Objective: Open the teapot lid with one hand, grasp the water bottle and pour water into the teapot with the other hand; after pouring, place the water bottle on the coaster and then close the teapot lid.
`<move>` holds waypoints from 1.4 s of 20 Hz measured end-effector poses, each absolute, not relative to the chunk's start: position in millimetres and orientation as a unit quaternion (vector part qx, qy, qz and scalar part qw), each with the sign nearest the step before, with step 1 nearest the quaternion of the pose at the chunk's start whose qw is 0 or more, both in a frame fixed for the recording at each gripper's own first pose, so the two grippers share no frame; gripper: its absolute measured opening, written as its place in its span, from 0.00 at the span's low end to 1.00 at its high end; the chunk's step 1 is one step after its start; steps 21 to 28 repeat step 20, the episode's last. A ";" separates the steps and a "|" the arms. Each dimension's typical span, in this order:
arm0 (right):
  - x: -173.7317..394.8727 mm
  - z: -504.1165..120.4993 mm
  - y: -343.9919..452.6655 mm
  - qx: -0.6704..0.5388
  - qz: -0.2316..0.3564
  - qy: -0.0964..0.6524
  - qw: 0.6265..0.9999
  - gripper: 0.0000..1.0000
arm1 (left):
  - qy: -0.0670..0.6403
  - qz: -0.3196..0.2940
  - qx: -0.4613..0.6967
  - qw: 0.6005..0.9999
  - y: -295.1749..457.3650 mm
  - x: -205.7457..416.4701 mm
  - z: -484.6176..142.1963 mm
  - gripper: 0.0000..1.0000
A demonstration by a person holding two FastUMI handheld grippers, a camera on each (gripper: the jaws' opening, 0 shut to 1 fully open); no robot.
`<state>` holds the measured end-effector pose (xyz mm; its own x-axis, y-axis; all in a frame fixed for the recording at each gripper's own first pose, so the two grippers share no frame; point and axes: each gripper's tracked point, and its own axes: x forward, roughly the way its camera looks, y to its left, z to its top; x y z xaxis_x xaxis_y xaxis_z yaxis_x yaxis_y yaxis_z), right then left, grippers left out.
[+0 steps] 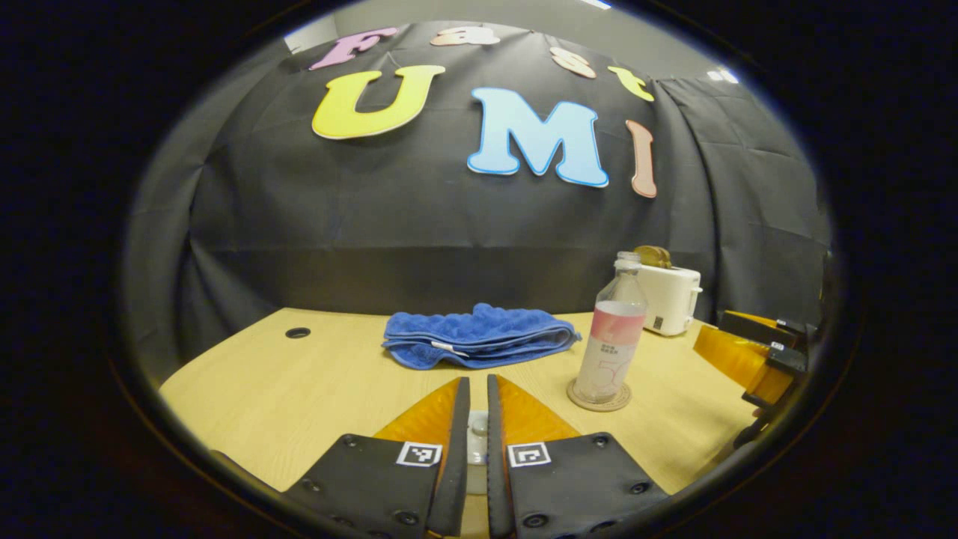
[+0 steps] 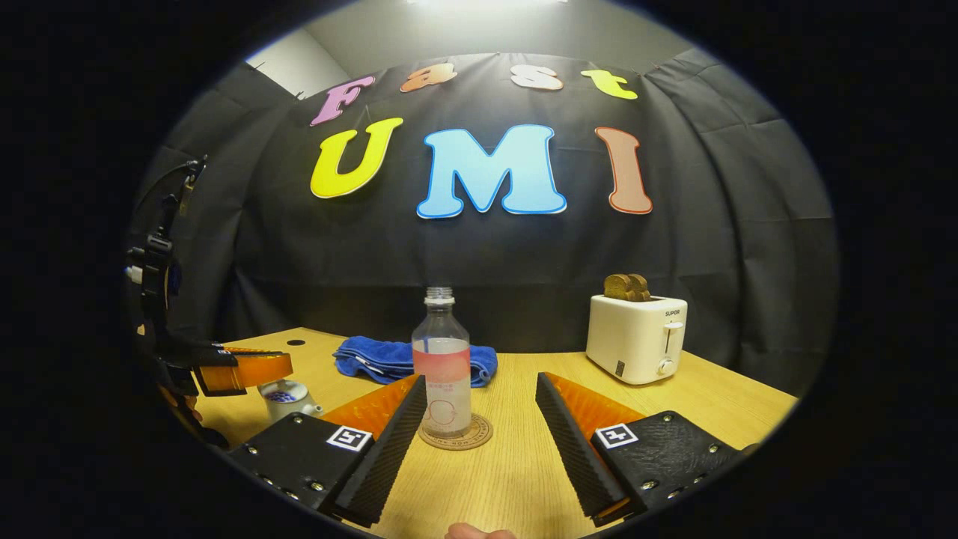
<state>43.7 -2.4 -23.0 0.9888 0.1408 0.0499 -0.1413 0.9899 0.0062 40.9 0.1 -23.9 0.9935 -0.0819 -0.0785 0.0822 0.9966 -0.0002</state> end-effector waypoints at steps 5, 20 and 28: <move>15.5 -28.9 14.5 0.020 0.071 -0.018 0.997 0.93 | 0.019 -0.030 0.002 0.999 0.6 1.6 -18.2 0.14; -32.7 -42.9 44.1 0.008 0.072 -0.023 0.997 0.93 | 0.017 -0.007 -0.010 1.000 -11.2 -58.6 -44.2 0.14; -32.7 -42.9 44.1 0.008 0.072 -0.023 0.997 0.93 | 0.017 -0.007 -0.010 1.000 -11.2 -58.6 -44.2 0.14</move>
